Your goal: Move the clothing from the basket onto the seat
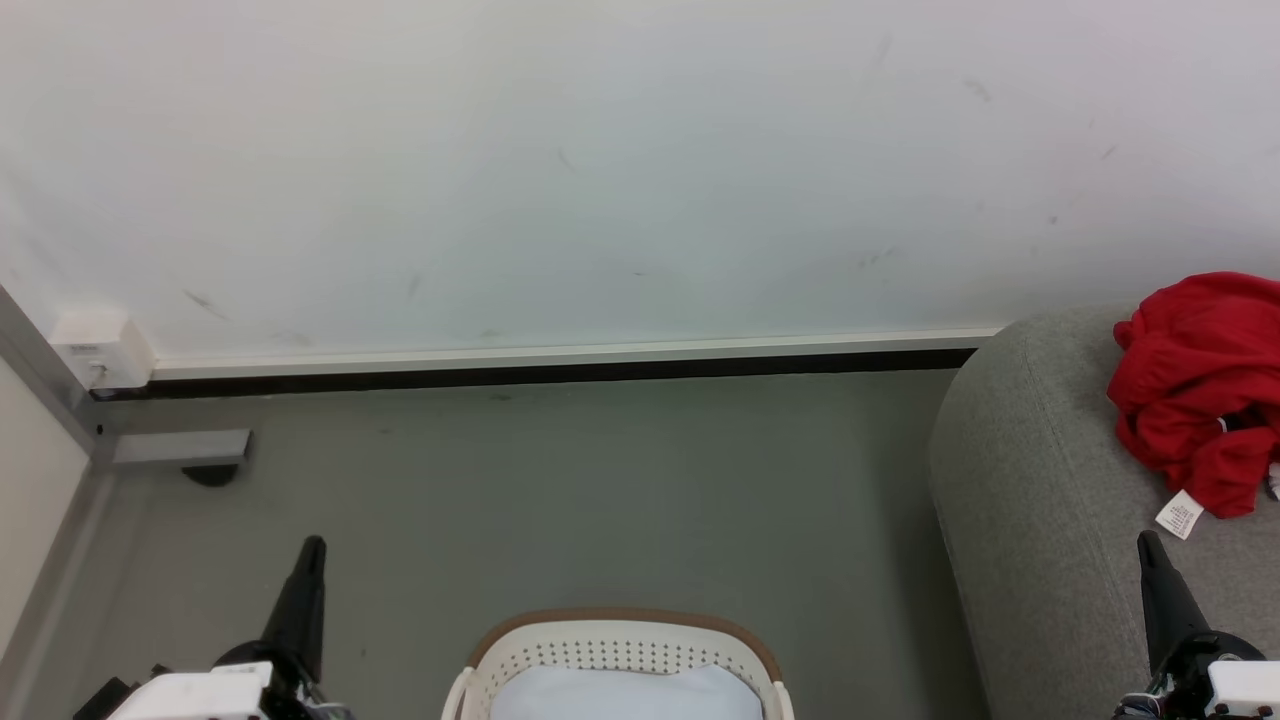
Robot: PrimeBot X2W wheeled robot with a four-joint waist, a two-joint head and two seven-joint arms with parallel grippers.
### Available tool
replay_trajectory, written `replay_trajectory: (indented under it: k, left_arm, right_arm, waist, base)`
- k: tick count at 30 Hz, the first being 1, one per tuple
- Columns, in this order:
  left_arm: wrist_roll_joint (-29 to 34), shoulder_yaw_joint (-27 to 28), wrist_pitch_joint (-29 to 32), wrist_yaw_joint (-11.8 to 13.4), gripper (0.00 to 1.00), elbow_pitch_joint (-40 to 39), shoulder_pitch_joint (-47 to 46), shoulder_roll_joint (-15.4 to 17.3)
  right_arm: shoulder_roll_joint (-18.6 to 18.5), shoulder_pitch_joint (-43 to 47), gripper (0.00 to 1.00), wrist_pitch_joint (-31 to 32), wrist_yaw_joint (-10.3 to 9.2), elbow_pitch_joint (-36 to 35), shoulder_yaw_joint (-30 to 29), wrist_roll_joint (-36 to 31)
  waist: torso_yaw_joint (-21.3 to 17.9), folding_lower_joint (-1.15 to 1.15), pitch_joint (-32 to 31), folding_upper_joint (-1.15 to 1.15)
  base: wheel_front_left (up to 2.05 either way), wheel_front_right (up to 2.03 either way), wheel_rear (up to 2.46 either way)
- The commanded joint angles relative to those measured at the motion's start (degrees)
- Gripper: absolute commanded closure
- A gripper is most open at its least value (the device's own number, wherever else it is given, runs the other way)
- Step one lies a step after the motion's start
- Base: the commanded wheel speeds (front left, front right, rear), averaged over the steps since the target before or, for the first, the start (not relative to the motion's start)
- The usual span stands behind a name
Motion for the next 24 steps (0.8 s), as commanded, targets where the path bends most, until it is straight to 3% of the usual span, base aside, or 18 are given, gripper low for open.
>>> replay_trajectory:
  k: [1,24]
  left_arm:
    - [-0.8,0.14,0.2,-0.24,1.0,0.0,-0.48,0.12]
    - [-0.8,0.14,0.2,-0.24,1.0,-0.01,-0.48,0.12]
  right_arm:
    - [0.11,-0.7,1.0,0.16,-0.12,0.13,-0.26,-0.09]
    - [0.12,-0.7,1.0,0.21,-0.12,0.13,-0.31,-0.16]
  waist:
    - [0.0,0.0,0.0,0.0]
    - [0.0,0.0,0.0,0.0]
  base:
    - [0.0,0.0,0.0]
    - [0.0,0.0,0.0]
